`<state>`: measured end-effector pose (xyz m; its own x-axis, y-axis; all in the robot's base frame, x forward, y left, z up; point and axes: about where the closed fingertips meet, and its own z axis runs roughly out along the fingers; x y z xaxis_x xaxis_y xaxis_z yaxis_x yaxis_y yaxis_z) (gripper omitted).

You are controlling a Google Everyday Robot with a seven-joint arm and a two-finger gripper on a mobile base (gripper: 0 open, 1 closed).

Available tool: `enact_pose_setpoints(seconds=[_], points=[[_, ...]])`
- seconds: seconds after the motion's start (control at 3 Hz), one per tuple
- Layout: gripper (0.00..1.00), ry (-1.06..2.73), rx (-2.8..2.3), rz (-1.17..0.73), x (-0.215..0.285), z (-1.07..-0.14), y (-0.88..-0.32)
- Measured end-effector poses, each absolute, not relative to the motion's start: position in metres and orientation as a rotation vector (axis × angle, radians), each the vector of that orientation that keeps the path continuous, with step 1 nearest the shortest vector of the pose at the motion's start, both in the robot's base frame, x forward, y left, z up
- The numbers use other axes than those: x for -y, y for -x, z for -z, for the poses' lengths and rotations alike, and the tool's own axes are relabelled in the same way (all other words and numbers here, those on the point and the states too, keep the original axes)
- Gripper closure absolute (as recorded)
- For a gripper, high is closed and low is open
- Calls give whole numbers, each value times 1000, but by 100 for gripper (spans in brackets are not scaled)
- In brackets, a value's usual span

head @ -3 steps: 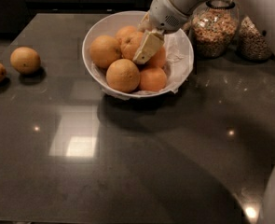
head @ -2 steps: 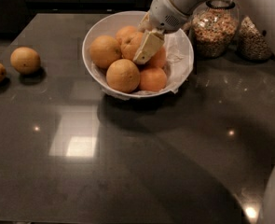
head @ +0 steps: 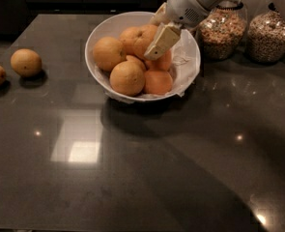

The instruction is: Pick orange from white bowl

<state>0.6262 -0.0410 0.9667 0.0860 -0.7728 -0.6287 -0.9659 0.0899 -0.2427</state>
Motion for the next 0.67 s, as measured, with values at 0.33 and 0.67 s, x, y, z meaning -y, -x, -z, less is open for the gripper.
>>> enact_pose_setpoints(seconds=[0.33, 0.67], points=[[100, 1676, -1655, -334, 54, -1006, -617], [100, 1676, -1655, -334, 54, -1006, -617]])
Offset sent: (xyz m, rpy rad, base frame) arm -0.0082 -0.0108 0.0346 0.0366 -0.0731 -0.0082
